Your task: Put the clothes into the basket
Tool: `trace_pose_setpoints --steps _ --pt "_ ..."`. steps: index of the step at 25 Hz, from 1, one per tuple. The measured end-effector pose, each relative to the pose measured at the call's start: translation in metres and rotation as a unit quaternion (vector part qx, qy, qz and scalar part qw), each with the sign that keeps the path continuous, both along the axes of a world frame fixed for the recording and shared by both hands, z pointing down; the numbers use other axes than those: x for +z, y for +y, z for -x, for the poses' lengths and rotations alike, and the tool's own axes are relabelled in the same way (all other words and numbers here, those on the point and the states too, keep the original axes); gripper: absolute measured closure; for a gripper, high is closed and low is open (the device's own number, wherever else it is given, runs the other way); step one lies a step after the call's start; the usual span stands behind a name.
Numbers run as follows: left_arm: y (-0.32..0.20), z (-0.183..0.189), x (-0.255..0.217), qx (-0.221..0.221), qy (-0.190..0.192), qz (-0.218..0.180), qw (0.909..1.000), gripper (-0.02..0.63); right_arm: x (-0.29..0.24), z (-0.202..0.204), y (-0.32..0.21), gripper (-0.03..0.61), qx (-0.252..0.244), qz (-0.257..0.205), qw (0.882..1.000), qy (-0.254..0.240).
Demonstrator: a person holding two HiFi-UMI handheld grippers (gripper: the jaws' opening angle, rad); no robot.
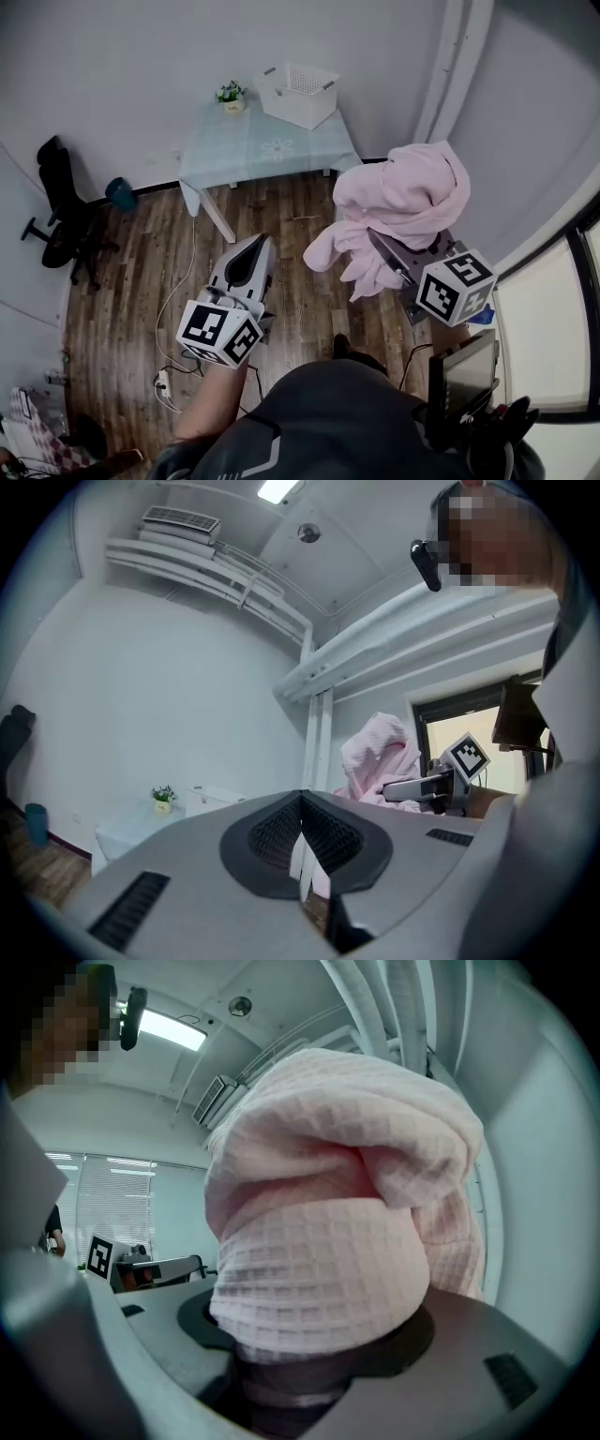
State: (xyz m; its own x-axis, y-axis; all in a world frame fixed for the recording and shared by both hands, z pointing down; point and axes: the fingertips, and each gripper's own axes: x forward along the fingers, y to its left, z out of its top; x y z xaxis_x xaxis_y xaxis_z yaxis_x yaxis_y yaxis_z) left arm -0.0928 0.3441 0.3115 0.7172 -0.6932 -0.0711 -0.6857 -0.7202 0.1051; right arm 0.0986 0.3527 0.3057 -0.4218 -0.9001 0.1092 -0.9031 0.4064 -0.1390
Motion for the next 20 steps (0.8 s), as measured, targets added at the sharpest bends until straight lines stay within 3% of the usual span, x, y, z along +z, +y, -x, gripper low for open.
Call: trace_pose_setpoints --steps 7,14,20 --pt "-0.121 -0.061 -0.004 -0.019 0.003 0.014 0.9997 0.606 -0.003 -0.063 -0.125 0.27 -0.021 0.01 1.0 0.0" --pt "-0.174 -0.096 0.001 -0.04 0.001 0.022 0.999 0.606 0.001 -0.102 -0.182 0.27 -0.041 0.019 0.999 0.003" --pt "-0.219 -0.104 0.006 -0.049 -0.015 0.031 0.9982 0.606 0.001 -0.115 -0.238 0.27 -0.049 0.019 0.999 -0.003"
